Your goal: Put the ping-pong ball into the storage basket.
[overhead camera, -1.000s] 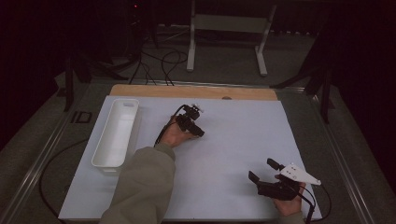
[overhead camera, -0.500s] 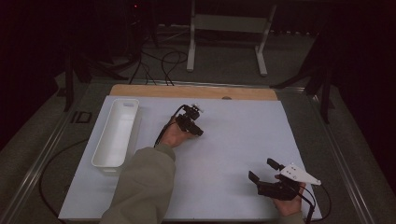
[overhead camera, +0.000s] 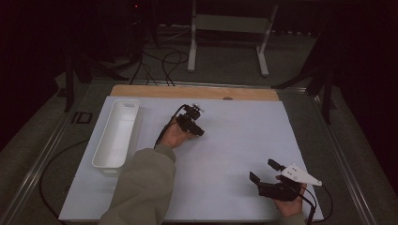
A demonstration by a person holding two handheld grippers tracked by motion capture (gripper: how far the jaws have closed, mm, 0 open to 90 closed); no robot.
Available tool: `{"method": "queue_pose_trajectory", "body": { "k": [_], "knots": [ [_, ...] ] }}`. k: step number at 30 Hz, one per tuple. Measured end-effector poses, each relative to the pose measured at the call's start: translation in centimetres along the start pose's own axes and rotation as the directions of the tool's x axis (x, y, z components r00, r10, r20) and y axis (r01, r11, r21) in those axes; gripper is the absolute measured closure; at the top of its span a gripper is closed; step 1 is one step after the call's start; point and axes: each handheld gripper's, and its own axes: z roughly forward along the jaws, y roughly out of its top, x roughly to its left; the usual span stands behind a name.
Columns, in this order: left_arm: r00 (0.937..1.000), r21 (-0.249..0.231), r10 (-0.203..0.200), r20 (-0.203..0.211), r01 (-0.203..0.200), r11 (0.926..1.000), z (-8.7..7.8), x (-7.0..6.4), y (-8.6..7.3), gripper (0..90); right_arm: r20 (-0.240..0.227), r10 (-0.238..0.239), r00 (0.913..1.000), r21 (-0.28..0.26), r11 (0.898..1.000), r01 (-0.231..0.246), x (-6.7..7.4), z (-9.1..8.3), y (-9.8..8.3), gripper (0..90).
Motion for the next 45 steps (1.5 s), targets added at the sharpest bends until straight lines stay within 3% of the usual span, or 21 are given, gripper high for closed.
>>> {"method": "queue_pose_trajectory", "body": {
  "k": [30,45],
  "knots": [
    [0.9999,-0.038,-0.01,-0.014,0.009,0.9992,-2.4,0.4,-0.1,51.5,0.005,-0.001,1.0,-0.01,1.0,0.001,0.0,0.1,-0.1,7.8],
    [0.9995,-0.053,-0.021,-0.025,0.02,0.9984,-3.9,0.3,-0.1,51.5,-0.002,-0.031,0.9995,-0.033,0.999,0.031,0.2,0.3,0.0,7.5]
  ]
}}
